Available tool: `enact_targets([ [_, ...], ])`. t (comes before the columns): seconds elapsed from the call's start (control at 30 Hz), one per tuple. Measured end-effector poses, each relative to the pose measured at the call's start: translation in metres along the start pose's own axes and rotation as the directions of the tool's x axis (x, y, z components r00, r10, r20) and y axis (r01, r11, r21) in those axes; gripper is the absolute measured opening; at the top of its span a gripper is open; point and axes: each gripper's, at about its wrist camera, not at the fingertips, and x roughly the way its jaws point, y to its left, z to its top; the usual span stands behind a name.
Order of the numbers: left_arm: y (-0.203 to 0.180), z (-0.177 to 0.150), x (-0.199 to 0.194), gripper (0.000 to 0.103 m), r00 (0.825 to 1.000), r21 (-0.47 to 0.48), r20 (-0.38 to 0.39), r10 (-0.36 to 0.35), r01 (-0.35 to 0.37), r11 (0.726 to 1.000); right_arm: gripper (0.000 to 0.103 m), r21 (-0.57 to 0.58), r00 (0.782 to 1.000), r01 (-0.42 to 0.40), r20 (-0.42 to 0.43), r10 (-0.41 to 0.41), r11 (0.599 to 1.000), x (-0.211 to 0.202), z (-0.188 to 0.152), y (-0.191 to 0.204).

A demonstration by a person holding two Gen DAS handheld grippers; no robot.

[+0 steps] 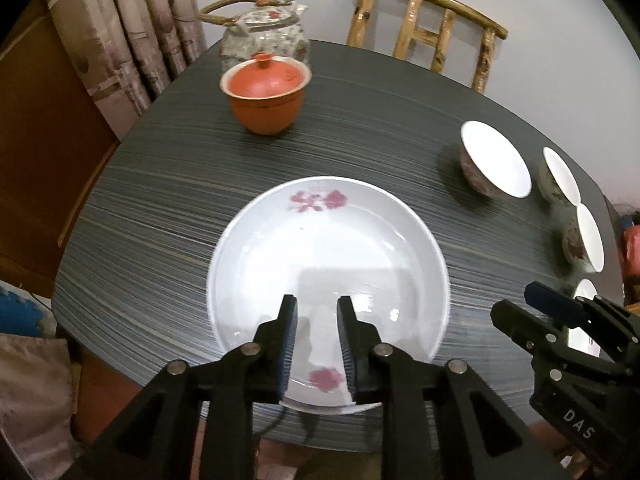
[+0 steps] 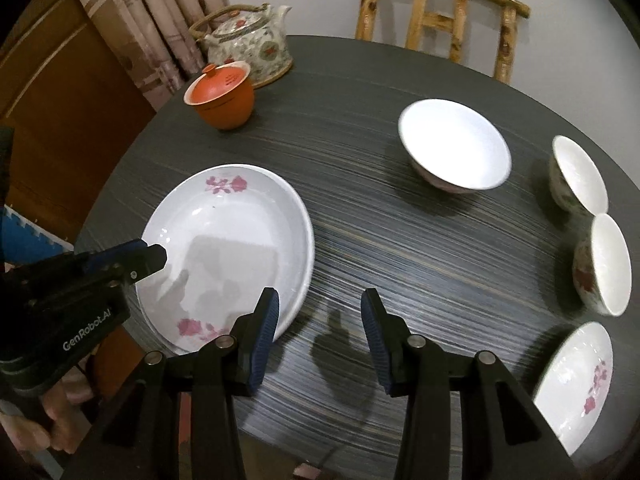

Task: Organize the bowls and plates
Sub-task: 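Open both tools and lift them away from the plate stack, then move both tools toward the remaining pink-flower plate beside the bowls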

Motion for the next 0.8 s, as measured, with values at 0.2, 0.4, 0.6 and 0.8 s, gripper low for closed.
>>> enact_targets([
  [0.2,-0.031,-0.006,-0.005,0.023,1.000,0.045,-0.008,-0.013,0.013,0.999,0.041,0.043,1.000,0.008,0.012,-0.008,0.999,-0.011,-0.015,-0.026],
  [0.4,-0.069,-0.010,-0.007,0.023,0.999,0.091,-0.021,-0.043,0.045,0.995,0.041,0.087,0.999,0.023,0.025,-0.025,0.996,-0.027,-0.033,-0.059],
  [0.6,-0.112,-0.019,-0.009,0.023,0.997,0.149,-0.038,-0.071,0.076,0.986,0.041,0.132,0.998,0.047,0.041,-0.053,0.990,-0.046,-0.054,-0.096],
  [0.8,-0.144,-0.025,-0.008,0.033,0.992,0.189,-0.060,-0.113,0.123,0.974,0.041,0.188,0.995,0.078,0.040,-0.087,0.979,-0.066,-0.081,-0.144],
])
